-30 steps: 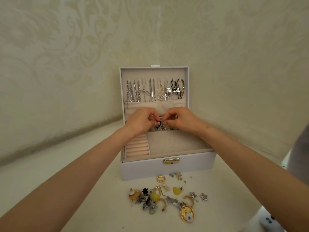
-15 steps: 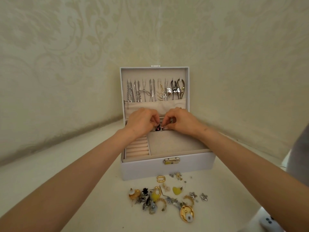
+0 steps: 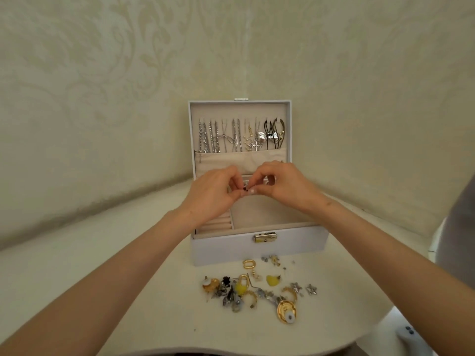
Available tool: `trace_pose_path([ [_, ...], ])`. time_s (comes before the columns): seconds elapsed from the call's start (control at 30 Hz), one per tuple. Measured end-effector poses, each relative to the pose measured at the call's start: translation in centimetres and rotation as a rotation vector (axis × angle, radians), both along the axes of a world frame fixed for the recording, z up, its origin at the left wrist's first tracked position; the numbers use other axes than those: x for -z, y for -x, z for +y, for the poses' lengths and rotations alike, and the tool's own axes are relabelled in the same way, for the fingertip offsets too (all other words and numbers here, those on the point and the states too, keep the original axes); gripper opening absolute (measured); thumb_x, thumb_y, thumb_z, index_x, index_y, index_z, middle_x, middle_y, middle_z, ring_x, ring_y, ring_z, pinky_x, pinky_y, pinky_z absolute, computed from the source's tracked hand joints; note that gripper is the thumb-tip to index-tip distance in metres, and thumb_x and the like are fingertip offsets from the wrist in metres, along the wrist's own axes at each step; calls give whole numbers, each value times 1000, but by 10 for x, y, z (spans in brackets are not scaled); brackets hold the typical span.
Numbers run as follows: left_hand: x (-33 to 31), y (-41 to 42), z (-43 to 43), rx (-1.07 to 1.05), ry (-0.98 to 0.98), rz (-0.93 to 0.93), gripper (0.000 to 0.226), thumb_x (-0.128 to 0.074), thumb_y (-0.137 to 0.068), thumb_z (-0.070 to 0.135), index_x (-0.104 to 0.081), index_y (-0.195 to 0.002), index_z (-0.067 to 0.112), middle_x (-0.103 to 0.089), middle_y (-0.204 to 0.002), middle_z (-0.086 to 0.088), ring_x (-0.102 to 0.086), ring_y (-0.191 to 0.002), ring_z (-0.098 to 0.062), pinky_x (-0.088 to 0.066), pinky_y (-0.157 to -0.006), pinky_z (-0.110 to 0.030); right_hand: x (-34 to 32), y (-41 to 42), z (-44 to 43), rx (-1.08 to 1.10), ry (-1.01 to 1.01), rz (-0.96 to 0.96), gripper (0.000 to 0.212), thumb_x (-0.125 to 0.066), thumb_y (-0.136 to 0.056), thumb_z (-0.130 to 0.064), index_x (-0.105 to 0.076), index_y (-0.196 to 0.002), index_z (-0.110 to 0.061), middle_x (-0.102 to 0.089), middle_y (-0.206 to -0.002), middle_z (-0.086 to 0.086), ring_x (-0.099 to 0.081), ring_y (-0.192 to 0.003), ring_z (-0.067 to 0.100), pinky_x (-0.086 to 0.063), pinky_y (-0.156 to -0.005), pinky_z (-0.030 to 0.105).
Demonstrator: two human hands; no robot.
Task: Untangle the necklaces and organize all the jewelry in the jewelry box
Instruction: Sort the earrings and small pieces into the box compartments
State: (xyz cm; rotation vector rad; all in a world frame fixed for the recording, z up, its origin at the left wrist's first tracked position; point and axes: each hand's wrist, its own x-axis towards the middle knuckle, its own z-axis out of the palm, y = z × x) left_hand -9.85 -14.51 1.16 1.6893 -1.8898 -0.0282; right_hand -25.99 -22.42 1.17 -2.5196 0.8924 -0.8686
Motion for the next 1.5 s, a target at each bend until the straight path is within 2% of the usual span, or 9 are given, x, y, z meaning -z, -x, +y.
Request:
trace_pose_path([
  [0.23, 22, 3, 75, 27, 7, 67, 19, -66, -83, 30, -49, -77, 31, -57, -80, 14, -55, -79, -3, -45, -69, -26, 7, 17, 75, -95, -40, 28, 8, -73, -79, -24, -69, -78, -31, -59, -58, -14, -49, -56, 3, -33, -56, 14],
  [0.4, 48, -6, 102, 127, 139, -24, 18, -72, -79, 19, -57, -82, 27, -55, -107, 15, -43, -107, 4, -40, -88, -19, 22, 19, 107, -173, -42, 328, 10, -67, -84, -27, -72, -92, -31, -45, -45, -14, -51, -56, -9, -32, -57, 15],
  [0.5, 60, -12, 108, 185, 140, -89, 20, -77, -74, 18, -61, -86, 24, -50, -123, 10, -31, -121, 5, -34, -98, -21, 31, 13, 115, -183, -18, 417, 19, -63, -87, -30, -70, -104, -33, -39, -53, -20, -47, -58, -17, -26, -57, 9],
  [0.67, 68, -18, 118, 188, 117, -248, 28, -81, -67, 35, -61, -85, 29, -42, -139, 4, -31, -127, -14, -23, -102, -23, 35, 12, 115, -120, 47, 488, 26, -55, -92, -28, -65, -114, -34, -66, -86, -12, -56, -84, 6, -31, -70, 21],
  [0.8, 70, -18, 122, 127, 134, -272, 28, -84, -61, 35, -61, -77, 29, -43, -139, -1, -34, -122, -20, -21, -97, -26, 39, 16, 110, -72, 70, 502, 23, -54, -93, -31, -66, -113, -33, -67, -107, -12, -58, -96, 9, -30, -71, 20],
  [0.93, 74, -17, 120, 102, 128, -284, 28, -87, -58, 27, -63, -72, 26, -47, -137, -4, -36, -119, -22, -24, -95, -28, 37, 18, 111, -63, 62, 466, 21, -55, -93, -33, -67, -110, -34, -67, -93, -14, -58, -87, 2, -31, -70, 20],
  [1.07, 74, -16, 117, 98, 140, -295, 29, -87, -57, 21, -64, -74, 25, -49, -136, -6, -36, -120, -23, -24, -95, -29, 37, 13, 117, -113, -8, 380, 20, -58, -91, -35, -68, -109, -35, -40, -52, -19, -47, -59, -14, -29, -59, 12],
  [1.2, 75, -14, 117, 104, 145, -289, 29, -86, -60, 20, -63, -76, 26, -47, -136, -5, -35, -121, -23, -23, -96, -28, 43, 5, 120, -140, -13, 367, 17, -62, -89, -34, -70, -103, -33, -37, -50, -20, -44, -50, -10, -32, -62, 22],
  [1.5, 75, -13, 120, 98, 152, -300, 25, -86, -61, 24, -62, -70, 28, -48, -135, -4, -35, -121, -23, -23, -98, -29, 42, 12, 113, -71, -78, 334, 7, -63, -87, -30, -68, -91, -27, -43, -56, -21, -43, -59, -7, -35, -68, 22],
])
